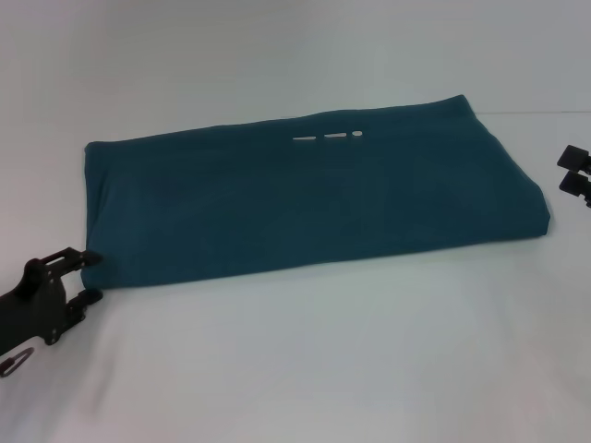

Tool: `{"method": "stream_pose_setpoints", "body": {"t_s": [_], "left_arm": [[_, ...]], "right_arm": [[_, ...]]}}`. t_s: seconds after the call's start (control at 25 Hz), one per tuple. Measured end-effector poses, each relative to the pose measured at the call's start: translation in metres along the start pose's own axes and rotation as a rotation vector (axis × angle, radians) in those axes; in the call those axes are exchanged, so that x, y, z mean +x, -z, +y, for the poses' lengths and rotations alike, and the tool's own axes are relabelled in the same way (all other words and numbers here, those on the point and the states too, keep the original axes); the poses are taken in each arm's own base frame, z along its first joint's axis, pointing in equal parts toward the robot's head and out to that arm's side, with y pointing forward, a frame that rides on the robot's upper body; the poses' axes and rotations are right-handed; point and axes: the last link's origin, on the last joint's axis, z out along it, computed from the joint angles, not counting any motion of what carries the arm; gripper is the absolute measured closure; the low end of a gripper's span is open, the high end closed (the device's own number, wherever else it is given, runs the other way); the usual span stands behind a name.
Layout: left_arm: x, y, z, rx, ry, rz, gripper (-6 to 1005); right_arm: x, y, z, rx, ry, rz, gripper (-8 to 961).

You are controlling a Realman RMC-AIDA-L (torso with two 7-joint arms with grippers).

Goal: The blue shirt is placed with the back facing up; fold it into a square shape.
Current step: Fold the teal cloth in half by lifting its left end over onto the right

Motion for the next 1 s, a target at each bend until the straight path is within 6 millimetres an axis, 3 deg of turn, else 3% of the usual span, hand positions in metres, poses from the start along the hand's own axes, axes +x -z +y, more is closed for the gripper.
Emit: {"method": "stream_pose_setpoints", "body": {"t_s": [0.56, 1.0], "left_arm": [[-0.005, -0.025, 0.023, -0.011, -0.044, -0.038, 409], [-0.003, -0.031, 0.038, -0.046, -0.077, -0.045, 409]], "right_arm": [[-0.003, 0.003, 0.000, 0.003, 0.010, -0.011, 325], [-0.004, 0.004, -0.001, 0.005, 0.005, -0.014, 325]]}}
